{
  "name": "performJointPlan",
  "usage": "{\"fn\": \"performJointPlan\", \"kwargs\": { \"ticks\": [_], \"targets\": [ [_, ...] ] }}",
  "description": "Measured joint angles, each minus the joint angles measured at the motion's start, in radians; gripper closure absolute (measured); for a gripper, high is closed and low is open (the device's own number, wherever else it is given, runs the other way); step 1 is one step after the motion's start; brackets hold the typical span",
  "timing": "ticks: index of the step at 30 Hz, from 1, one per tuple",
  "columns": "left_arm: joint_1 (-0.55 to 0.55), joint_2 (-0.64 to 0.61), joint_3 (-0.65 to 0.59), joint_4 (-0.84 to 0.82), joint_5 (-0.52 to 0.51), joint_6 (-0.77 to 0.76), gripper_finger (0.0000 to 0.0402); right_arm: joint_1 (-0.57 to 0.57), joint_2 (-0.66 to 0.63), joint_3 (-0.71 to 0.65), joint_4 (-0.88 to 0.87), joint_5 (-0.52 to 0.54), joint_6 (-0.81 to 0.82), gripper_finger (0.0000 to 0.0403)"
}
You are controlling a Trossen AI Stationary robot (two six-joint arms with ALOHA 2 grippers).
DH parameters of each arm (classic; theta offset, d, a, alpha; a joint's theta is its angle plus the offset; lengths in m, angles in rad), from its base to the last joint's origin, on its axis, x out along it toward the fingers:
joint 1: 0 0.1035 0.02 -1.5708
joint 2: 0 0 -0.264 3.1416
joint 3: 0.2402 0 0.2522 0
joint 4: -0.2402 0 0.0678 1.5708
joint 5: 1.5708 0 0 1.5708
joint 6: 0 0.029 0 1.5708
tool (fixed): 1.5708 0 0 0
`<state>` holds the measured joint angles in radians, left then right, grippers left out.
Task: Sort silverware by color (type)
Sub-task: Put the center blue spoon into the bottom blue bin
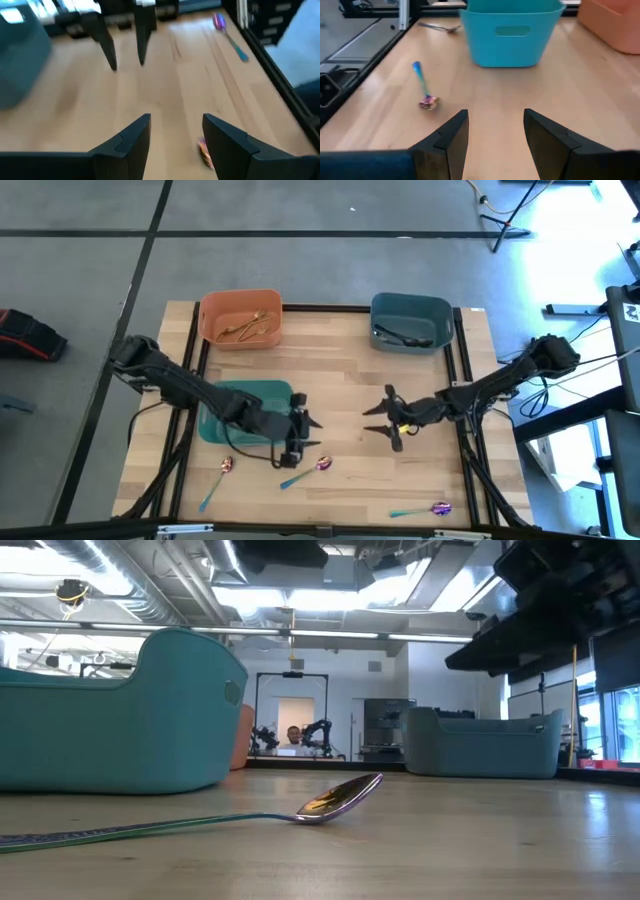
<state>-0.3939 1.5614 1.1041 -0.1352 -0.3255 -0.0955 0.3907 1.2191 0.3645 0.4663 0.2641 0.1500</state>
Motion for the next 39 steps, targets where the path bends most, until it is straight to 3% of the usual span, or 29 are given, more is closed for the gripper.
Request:
{"fn": "performJointPlan", "kwargs": {
  "ticks": [6,14,27,35,39],
  "targets": [
    [-0.064,0.133,0.215,-0.293,-0.005,-0.192,0.0225,0.067,0.081,0.000,0.050,0.023,0.058,0.0224],
    [-0.144,0.292,0.388,-0.485,0.040,-0.442,0.0225,0.117,0.186,0.000,0.111,0.047,0.091,0.0224],
    [-0.198,0.382,0.395,-0.623,0.095,-0.830,0.0225,0.140,0.230,0.000,0.112,0.042,0.134,0.0224],
    [-0.194,0.446,0.396,-0.601,0.096,-0.865,0.0225,0.140,0.230,0.000,0.108,0.040,0.137,0.0224],
    [-0.190,0.486,0.396,-0.539,0.110,-0.808,0.0225,0.140,0.230,0.000,0.097,0.031,0.160,0.0224]
  ]
}}
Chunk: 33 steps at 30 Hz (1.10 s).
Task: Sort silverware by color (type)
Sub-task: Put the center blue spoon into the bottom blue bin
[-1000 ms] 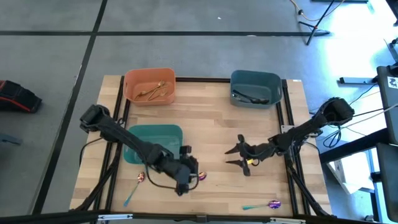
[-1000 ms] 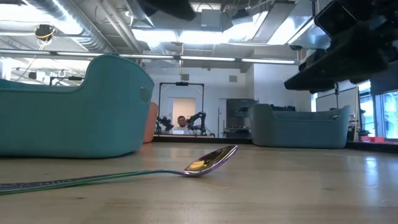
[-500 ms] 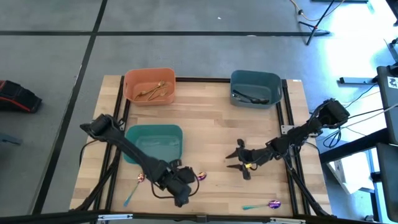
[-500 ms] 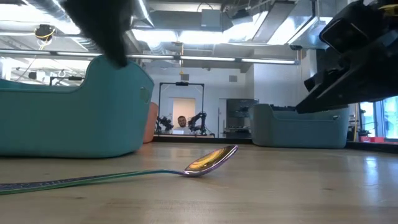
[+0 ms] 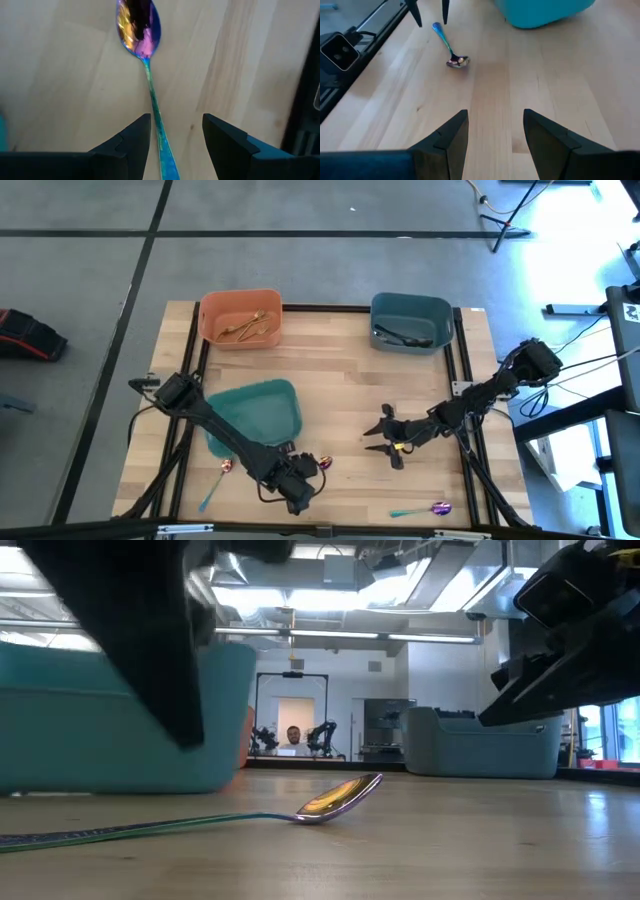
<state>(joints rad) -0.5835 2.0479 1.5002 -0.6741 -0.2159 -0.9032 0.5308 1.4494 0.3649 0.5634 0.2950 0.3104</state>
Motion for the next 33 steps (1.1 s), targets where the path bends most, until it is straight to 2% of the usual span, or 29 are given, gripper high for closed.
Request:
{"fn": "performJointPlan", "kwargs": {
  "ticks": [7,13,16,19,24,28,33],
  "targets": [
    [0.032,0.019,-0.001,0.002,0.067,0.015,0.0225,0.000,0.000,0.000,-0.023,0.001,0.025,0.0224],
    [0.045,-0.033,-0.001,-0.011,0.061,0.011,0.0225,0.000,0.000,0.000,-0.021,0.002,0.025,0.0224],
    [0.043,-0.064,-0.001,-0.040,0.054,-0.038,0.0225,0.000,0.000,0.000,-0.020,0.003,0.025,0.0224],
    [0.024,-0.084,0.001,-0.052,0.107,-0.122,0.0225,0.000,0.000,0.000,-0.020,0.003,0.025,0.0224],
    [-0.046,-0.085,0.000,-0.217,0.180,-0.296,0.0225,0.000,0.000,0.000,-0.016,0.004,0.025,0.0224],
    [-0.082,-0.085,0.000,-0.399,0.119,-0.386,0.0225,0.000,0.000,0.000,-0.013,0.012,0.025,0.0224],
    [-0.101,-0.085,-0.001,-0.585,0.102,-0.431,0.0225,0.000,0.000,0.000,-0.013,0.011,0.025,0.0224]
  ]
}}
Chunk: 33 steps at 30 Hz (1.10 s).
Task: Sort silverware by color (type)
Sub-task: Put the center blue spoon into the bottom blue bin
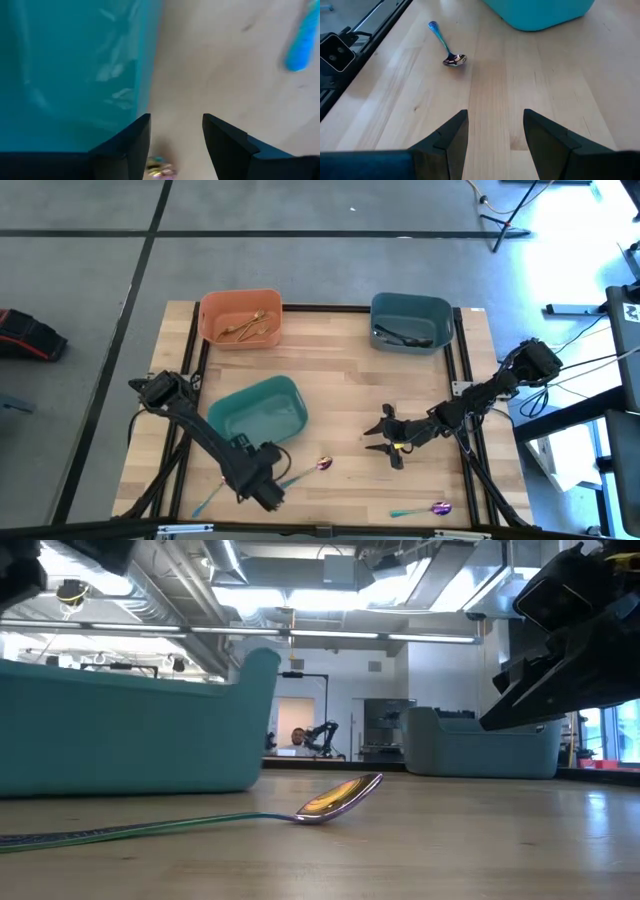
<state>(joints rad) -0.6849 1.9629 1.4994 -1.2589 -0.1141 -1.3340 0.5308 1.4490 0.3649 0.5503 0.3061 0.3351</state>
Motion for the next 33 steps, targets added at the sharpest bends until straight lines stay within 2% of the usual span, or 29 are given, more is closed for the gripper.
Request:
{"fn": "performJointPlan", "kwargs": {
  "ticks": [5,10,12,14,18,22,26,33],
  "targets": [
    [-0.005,0.000,0.000,-0.151,0.016,-0.030,0.0225,0.000,0.000,0.000,0.000,-0.002,0.000,0.0224],
    [-0.013,0.000,0.037,-0.151,0.021,-0.026,0.0225,0.000,0.000,0.000,0.000,-0.003,0.000,0.0224],
    [-0.020,0.000,0.082,-0.145,-0.003,-0.025,0.0225,0.000,0.000,0.000,0.000,-0.003,0.000,0.0224],
    [-0.036,0.000,0.140,-0.120,-0.079,-0.025,0.0225,0.000,0.000,0.000,0.001,-0.003,0.000,0.0224],
    [-0.062,-0.003,0.213,0.066,-0.281,0.029,0.0225,0.000,0.000,0.000,0.001,-0.003,0.000,0.0224],
    [-0.050,0.005,0.180,0.323,-0.388,0.138,0.0225,0.000,0.000,0.000,0.002,-0.003,0.000,0.0224],
    [-0.018,0.048,0.100,0.515,-0.393,0.222,0.0225,0.000,0.000,0.000,0.001,-0.003,0.000,0.0224],
    [0.056,0.106,-0.009,0.665,-0.368,0.249,0.0225,0.000,0.000,0.000,-0.004,-0.004,0.000,0.0224]
  ]
}}
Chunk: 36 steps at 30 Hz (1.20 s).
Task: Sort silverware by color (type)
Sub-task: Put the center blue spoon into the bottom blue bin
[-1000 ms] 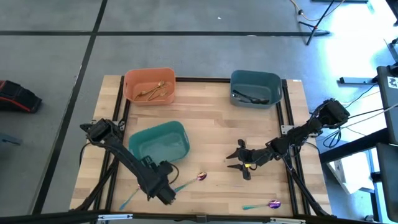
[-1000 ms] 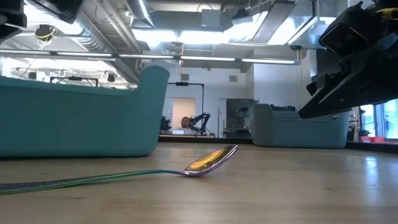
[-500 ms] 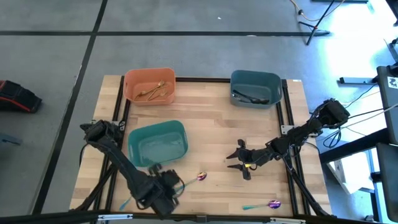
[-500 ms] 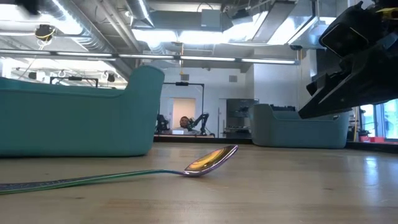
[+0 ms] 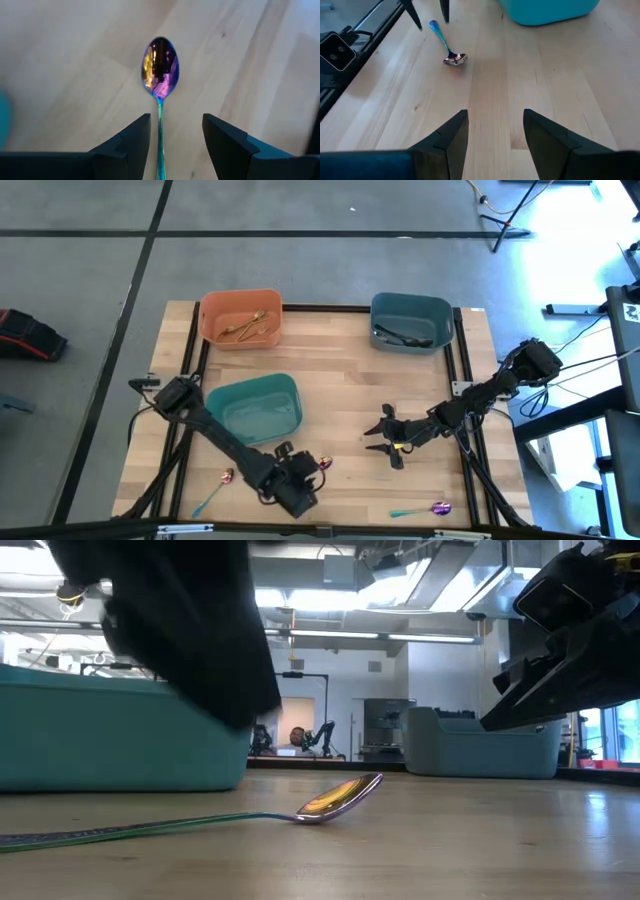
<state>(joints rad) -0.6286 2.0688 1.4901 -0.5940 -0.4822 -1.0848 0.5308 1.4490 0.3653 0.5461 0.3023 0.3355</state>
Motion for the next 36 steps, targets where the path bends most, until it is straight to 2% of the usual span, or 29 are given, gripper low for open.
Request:
{"fn": "performJointPlan", "kwargs": {
  "ticks": [6,16,21,29,36],
  "targets": [
    [0.033,0.065,-0.013,0.035,0.094,0.023,0.0225,0.000,0.000,0.000,-0.022,0.001,0.000,0.0224],
    [0.033,0.082,-0.024,0.031,0.092,0.057,0.0235,-0.001,0.024,0.000,-0.016,0.014,-0.001,0.0224],
    [0.034,0.080,-0.041,0.031,0.098,0.077,0.0278,-0.001,0.027,0.000,-0.015,0.021,-0.001,0.0224],
    [0.035,0.072,-0.046,0.027,0.098,0.089,0.0388,-0.001,0.027,0.000,-0.014,0.028,-0.002,0.0224],
    [0.022,-0.016,-0.029,-0.004,0.108,0.121,0.0391,-0.001,0.027,0.000,-0.013,0.027,-0.027,0.0224]
  ]
}}
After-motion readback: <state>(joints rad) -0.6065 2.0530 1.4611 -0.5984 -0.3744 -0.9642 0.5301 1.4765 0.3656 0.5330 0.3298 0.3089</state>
